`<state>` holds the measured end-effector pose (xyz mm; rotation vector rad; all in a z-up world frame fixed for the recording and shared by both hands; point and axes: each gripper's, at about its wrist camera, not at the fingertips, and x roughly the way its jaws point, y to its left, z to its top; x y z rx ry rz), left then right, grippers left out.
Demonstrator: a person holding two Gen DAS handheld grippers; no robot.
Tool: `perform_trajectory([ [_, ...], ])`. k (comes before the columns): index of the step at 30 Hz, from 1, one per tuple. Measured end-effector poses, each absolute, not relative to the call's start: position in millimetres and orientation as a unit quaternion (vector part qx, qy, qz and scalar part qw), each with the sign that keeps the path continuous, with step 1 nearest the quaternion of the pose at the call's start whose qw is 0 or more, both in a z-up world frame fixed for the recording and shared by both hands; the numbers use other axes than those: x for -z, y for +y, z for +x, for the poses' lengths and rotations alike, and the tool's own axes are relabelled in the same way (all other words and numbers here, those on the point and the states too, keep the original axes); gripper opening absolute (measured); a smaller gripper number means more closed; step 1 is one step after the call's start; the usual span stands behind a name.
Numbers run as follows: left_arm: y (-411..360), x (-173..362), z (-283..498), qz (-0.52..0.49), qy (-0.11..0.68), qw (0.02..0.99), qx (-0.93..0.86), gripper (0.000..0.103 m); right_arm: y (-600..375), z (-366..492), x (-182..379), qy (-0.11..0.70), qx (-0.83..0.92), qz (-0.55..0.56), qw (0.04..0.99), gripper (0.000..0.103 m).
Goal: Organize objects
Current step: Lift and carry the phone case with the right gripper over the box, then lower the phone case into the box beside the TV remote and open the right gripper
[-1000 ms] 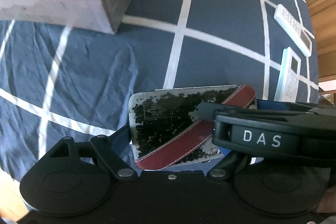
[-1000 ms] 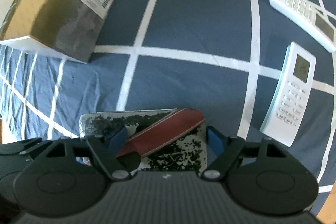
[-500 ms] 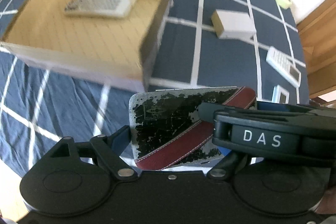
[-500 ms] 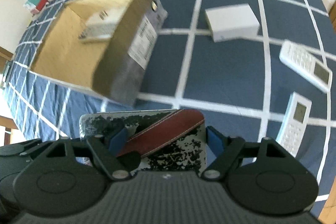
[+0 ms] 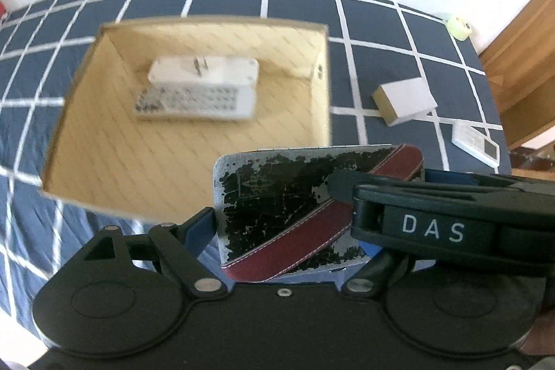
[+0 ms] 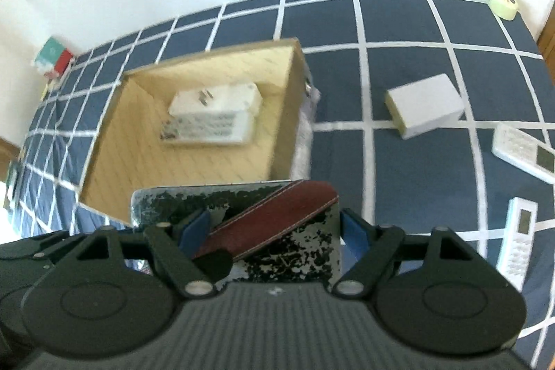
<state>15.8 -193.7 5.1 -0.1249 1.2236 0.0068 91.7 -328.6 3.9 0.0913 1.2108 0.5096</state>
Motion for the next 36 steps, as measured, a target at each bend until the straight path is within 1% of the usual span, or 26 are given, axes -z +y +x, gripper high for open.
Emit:
perform_trajectory([
  [11,-129.4,-20.9,31.7,-0.025,0.565,0.825,0.014,0.083,-266.4,91.9,-16.4,0.548,-0.219,0.074,0.804,0.08],
  [18,-96.2,-13.7,50.9,-0.028,0.571,0.82,0.02,0.083,-232.1,101.3,-10.1,0.555,-0.209,0.072,0.802,0.08],
  [23,-72.8,5.5,70.7,-0.034,0.588,0.808,0.024,0.083,-210.8,116.4,9.4,0.574,-0.199,0.068,0.792,0.08],
  [36,-39.6,86.1,118.5,-0.049,0.657,0.751,0.043,0.083,-176.0,155.4,89.3,0.645,-0.164,0.061,0.744,0.08],
])
